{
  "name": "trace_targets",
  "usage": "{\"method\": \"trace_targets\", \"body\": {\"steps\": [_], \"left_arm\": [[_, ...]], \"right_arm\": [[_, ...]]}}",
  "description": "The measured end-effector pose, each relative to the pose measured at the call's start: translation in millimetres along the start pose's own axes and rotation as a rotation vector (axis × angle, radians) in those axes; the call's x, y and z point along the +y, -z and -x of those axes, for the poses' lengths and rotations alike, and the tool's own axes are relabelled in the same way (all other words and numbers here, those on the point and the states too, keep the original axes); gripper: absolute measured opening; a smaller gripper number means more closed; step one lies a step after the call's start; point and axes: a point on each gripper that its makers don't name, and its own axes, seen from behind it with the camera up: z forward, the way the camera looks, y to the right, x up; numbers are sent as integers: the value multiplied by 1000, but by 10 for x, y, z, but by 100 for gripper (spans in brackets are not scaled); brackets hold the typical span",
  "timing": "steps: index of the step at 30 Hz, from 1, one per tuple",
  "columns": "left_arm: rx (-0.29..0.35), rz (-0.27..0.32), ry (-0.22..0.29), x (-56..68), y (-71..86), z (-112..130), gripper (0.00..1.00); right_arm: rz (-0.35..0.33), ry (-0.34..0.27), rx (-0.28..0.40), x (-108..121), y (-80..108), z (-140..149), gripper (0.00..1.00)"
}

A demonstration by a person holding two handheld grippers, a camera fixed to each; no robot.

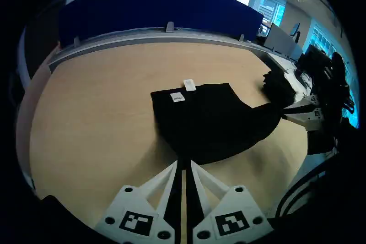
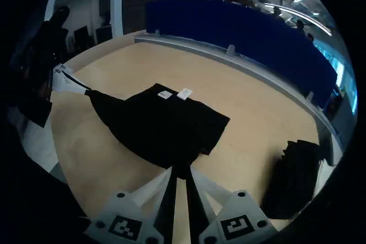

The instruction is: Fold towel

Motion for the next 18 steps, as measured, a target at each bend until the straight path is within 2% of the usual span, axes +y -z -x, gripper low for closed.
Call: {"method": "trace_targets", "body": {"steps": [11, 18], "left_arm": [[-19, 21, 47, 93, 245, 41, 5], [-20, 26, 53, 102, 257, 37, 5]], "right_arm": [[-16, -21, -14, -102, 235, -33, 13], [-18, -37, -23, -114, 262, -1, 13]]}}
